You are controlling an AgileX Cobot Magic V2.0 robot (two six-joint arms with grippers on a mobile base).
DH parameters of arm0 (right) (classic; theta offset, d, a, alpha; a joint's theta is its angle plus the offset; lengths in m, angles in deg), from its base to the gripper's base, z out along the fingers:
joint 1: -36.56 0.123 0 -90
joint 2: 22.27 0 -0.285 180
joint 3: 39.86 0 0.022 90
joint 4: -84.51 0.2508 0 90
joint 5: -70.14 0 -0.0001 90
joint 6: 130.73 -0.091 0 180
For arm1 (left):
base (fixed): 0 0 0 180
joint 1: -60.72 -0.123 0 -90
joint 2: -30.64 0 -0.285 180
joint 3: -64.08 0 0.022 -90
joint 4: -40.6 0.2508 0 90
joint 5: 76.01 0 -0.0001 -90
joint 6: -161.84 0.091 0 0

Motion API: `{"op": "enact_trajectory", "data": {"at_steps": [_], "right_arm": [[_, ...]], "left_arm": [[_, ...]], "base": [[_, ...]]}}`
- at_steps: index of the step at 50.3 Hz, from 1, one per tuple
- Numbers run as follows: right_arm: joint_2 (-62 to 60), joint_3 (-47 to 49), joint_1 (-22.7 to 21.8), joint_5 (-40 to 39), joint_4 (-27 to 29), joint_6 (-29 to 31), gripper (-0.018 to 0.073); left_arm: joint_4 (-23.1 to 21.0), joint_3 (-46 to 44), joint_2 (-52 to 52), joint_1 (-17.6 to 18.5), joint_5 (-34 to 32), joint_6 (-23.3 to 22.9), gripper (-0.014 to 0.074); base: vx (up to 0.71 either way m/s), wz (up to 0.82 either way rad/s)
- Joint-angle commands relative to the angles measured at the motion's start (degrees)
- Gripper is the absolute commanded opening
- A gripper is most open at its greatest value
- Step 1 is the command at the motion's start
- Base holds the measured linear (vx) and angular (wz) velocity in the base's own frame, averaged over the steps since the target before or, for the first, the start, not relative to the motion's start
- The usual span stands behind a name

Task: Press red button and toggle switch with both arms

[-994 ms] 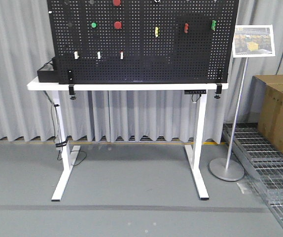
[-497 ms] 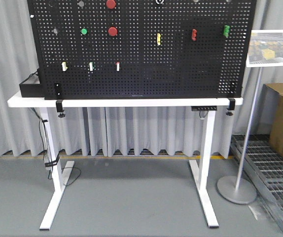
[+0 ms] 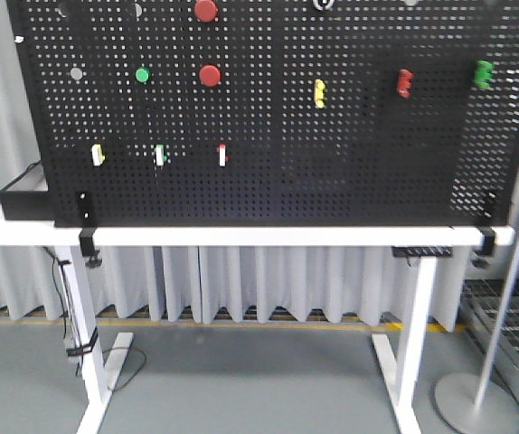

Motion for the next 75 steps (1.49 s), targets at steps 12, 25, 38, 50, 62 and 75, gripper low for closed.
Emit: {"op": "enact_trajectory", "data": {"at_steps": [12, 25, 38, 50, 62, 75], "right_arm": [[-0.91, -0.65, -0.39, -4.77, -0.16, 0.53, -0.0003], [-0.91, -0.65, -0.39, -4.77, -0.16, 0.53, -0.0003], [-0.91, -0.65, -0.39, -4.77, -0.16, 0.53, -0.0003], [-0.91, -0.65, -0.39, -4.77, -0.16, 0.53, -0.0003], [-0.91, -0.65, -0.39, -4.77, -0.16, 0.53, -0.0003], [-0.91, -0.65, -0.39, -4.77, -0.16, 0.53, -0.0003]], "left_arm": [[-0.10, 1.96, 0.82, 0.10, -4.95, -0.41, 0.0001], [-0.10, 1.96, 0.82, 0.10, -4.95, -0.41, 0.0001], [-0.10, 1.96, 0.82, 0.10, -4.95, -0.41, 0.0001], [-0.10, 1.96, 0.82, 0.10, -4.95, -0.41, 0.0001], [-0.10, 1.96, 0.82, 0.10, -4.95, -0.41, 0.0001], [-0.10, 1.96, 0.82, 0.10, -4.95, -0.41, 0.0001]], "base": [[0.52, 0.08], [0.50, 0.06], [0.42, 0.02], [0.30, -0.02], [0.17, -0.01], [0.10, -0.01]]}}
